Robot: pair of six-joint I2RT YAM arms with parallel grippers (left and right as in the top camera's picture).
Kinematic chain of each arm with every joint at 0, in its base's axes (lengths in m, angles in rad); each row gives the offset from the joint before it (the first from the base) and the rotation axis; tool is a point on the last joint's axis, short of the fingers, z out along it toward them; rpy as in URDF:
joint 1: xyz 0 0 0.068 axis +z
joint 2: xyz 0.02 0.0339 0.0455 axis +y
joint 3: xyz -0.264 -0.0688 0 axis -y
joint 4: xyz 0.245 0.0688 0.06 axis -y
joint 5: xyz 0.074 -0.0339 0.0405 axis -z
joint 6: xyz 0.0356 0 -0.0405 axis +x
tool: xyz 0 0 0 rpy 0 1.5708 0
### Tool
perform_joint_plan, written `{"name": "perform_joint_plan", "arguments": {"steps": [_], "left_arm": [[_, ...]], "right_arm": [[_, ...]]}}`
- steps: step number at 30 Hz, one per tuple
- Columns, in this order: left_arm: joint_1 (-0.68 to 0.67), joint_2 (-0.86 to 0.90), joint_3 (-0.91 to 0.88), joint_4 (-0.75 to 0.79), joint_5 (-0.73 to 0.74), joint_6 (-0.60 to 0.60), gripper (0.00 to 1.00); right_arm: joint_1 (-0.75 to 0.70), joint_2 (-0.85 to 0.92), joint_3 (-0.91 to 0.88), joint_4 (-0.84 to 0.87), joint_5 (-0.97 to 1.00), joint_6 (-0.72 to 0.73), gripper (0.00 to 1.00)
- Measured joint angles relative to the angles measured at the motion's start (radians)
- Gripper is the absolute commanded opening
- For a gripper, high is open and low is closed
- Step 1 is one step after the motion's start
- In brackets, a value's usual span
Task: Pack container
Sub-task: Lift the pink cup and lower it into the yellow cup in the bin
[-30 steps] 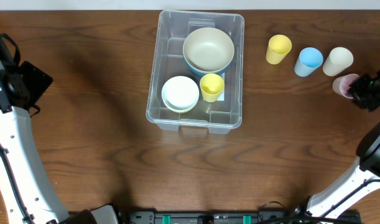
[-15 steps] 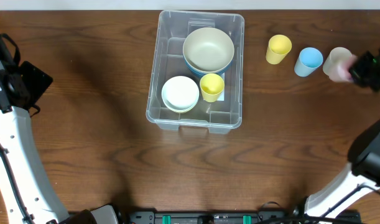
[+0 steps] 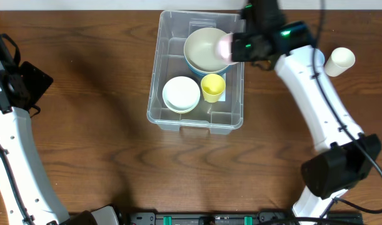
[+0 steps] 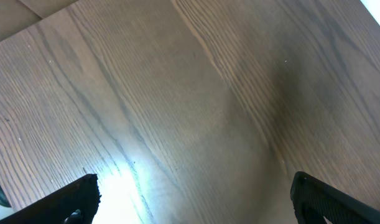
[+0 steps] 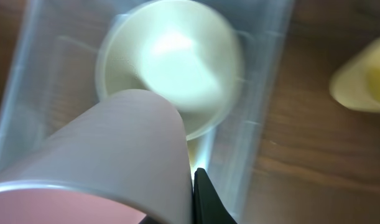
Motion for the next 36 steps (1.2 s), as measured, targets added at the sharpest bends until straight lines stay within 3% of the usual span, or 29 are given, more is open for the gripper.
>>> {"name": "perform_joint_plan", "arguments": {"steps": [7,20,33,35,36], "left_arm": [[0.000,0.000,0.000,0.000,0.000,0.000,0.98],[0.000,0.000,0.000,0.000,0.000,0.000,0.98],[0.000,0.000,0.000,0.000,0.000,0.000,0.98],[0.000,0.000,0.000,0.000,0.000,0.000,0.98],[0.000,0.000,0.000,0.000,0.000,0.000,0.98]], "right_arm": [[0.091,0.049,0.000,-0.018,0.075,-0.005,0.01],[0.094,0.106,-0.001,-0.172,0.107,-0.005,0.01],[0.095,0.106,-0.016,-0.160,0.114,-0.005,0.01],[0.095,0.106,-0.024,-0.157,0.114,-0.005,0.06],[0.095,0.106,-0.027,-0.155,0.113,-0.006,0.15]]}}
